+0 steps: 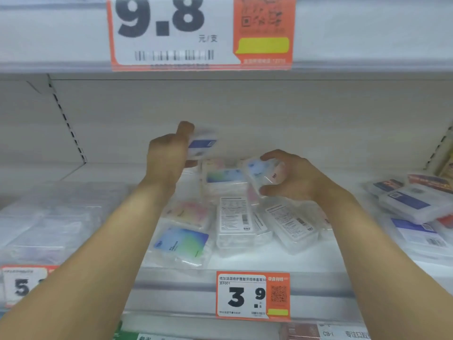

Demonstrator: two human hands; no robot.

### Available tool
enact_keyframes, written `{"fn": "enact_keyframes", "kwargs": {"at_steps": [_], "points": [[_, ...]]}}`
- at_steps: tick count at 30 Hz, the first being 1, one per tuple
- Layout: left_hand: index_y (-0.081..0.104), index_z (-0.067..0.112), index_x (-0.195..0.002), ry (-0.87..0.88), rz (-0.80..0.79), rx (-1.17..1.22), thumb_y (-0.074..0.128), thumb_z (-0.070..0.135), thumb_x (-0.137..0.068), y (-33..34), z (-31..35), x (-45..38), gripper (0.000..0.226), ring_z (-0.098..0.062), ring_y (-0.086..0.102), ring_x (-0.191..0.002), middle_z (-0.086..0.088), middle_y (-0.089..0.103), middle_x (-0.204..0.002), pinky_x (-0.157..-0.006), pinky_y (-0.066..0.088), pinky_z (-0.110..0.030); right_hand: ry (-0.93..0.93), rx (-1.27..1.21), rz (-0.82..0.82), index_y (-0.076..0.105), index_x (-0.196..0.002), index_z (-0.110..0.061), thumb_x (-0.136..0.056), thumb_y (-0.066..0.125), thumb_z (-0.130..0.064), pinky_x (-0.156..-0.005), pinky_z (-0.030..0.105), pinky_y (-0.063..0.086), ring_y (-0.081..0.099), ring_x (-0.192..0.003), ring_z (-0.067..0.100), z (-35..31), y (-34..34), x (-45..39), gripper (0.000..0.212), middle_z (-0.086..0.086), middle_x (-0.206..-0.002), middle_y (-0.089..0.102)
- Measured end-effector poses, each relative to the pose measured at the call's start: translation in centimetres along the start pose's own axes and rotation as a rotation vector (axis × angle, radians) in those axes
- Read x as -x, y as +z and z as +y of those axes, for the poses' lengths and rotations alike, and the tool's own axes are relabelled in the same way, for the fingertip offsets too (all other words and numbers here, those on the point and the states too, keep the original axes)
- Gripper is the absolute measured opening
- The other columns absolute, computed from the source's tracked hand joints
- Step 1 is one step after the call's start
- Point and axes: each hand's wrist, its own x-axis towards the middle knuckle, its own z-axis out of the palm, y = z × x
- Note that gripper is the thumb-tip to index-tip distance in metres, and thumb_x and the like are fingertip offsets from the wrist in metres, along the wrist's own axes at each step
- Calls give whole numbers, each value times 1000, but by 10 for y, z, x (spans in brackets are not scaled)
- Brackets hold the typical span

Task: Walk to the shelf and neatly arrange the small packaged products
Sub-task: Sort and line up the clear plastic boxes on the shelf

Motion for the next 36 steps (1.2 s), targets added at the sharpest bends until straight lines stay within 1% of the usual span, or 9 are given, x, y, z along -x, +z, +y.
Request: {"fn": "enact_keyframes", "kwargs": {"at_steps": [3, 6, 10, 15, 17, 21, 26, 31, 36], "points": [[75, 15, -95, -31, -129, 130, 54, 50, -89, 21, 13, 16, 42, -23, 73, -87, -6, 77, -94, -78, 60, -36, -19, -200, -73, 60, -128, -39, -80, 78, -41, -79, 14, 43, 58, -112, 6, -7, -12, 7, 52, -11, -127, 60], [77, 14, -94, 16, -195, 47, 51, 64, -86, 43, 24, 29, 58, -22, 74, -86, -7, 77, -93, -79, 60, -38, -46, -540, 186, 60, -130, -29, -91, 65, -41, -79, 16, 48, 65, -103, 4, -20, -37, 20, 41, -7, -120, 67], [79, 22, -89, 264, -321, -115, 46, 63, -90, 79, 35, 59, 53, -18, 72, -86, 1, 77, -89, -80, 60, -38, -1, -886, -78, 54, -131, -29, -80, 62, -65, -84, 48, 58, 72, -101, 31, -26, -66, 45, 63, 8, -123, 66], [50, 23, -133, 380, -485, -400, 47, 75, -78, 98, 23, 79, 76, -11, 65, -104, 2, 55, -130, -91, 53, -35, -20, -911, -22, 65, -111, 1, -84, 75, -14, -91, 36, 57, 70, -105, 32, 8, -88, 68, 32, 15, -115, 70], [39, 28, -142, 353, -447, -901, 43, 74, -81, 92, 13, 81, 77, -21, 51, -122, -2, 42, -141, -103, 41, -41, 31, -831, 110, 68, -101, 1, -77, 78, 0, -85, 24, 58, 72, -96, 13, 31, -97, 76, 26, 11, -111, 70], [33, 32, -145, 128, -586, -1499, 35, 80, -80, 82, -11, 96, 81, -34, 10, -146, -6, 34, -150, -111, 17, -64, 45, -165, 262, 80, -84, -33, -73, 84, -28, -87, 9, 36, 49, -119, -14, 71, -112, 91, 13, -17, -107, 70], [38, 29, -143, 185, -463, -1496, 27, 74, -87, 86, -24, 106, 73, -35, 11, -146, -7, 41, -147, -105, 28, -55, 165, -56, 456, 72, -75, -37, -81, 74, -18, -83, 13, 37, 46, -108, -2, 100, -137, 116, 20, -25, -102, 56], [59, 17, -121, 319, -305, -1317, 50, 32, -90, 94, -23, 111, 36, -33, 45, -119, -12, 55, -122, -92, 40, -41, 350, -171, 488, 72, -115, -24, -80, 67, -25, -77, 26, 53, 59, -105, 15, 135, -152, 134, 35, -3, -124, 63], [72, 9, -97, 546, -242, -1000, 59, 9, -80, 103, -21, 123, 21, -35, 63, -90, -14, 70, -99, -81, 50, -36, 403, 200, 538, 70, -113, -23, -72, 57, -52, -100, 43, 46, 55, -119, 32, 138, -148, 133, 53, 5, -124, 65]]}}
